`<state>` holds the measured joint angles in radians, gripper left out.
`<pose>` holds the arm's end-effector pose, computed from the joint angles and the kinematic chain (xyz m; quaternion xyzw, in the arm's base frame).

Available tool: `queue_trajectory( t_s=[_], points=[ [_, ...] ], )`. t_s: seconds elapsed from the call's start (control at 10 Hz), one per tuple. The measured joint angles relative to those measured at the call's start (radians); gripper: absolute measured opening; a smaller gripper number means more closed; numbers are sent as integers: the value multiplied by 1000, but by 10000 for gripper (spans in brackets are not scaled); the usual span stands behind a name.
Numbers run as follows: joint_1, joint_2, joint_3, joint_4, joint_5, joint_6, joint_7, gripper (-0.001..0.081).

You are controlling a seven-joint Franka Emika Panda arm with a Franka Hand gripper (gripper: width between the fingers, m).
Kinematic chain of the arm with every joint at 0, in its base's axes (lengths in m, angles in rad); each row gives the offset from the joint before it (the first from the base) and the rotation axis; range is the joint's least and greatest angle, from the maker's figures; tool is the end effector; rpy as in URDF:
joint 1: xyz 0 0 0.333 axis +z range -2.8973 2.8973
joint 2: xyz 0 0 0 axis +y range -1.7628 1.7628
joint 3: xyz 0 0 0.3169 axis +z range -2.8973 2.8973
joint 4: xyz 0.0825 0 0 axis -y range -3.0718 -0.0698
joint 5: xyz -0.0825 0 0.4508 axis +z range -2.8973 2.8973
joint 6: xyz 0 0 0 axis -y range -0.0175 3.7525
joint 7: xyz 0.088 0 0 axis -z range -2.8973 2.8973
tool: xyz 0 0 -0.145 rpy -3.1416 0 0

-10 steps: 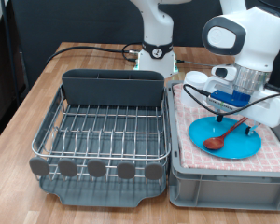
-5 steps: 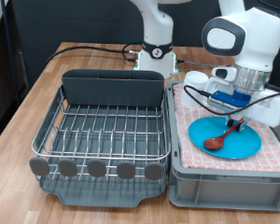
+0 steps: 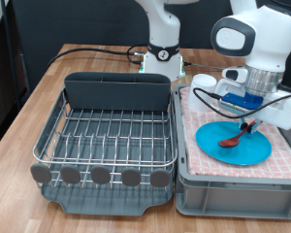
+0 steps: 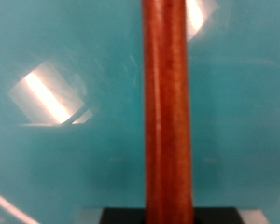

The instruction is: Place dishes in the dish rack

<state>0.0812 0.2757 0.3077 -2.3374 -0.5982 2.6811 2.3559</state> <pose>0.5135 0.2302 0.1361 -0.7419 0.6609 -0.1097 0.0274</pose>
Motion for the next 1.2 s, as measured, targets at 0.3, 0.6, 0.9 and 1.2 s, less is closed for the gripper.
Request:
queue_trajectory(
  t_s=[0.3, 0.6, 0.9, 1.2],
  points=[
    [-15, -106, 36, -3, 164, -102, -145, 87],
    [-33, -218, 46, -27, 402, -174, -349, 87],
    [-35, -333, 30, -82, 639, -254, -477, 87],
    [-35, -445, -3, -144, 800, -355, -526, 87]
  ],
)
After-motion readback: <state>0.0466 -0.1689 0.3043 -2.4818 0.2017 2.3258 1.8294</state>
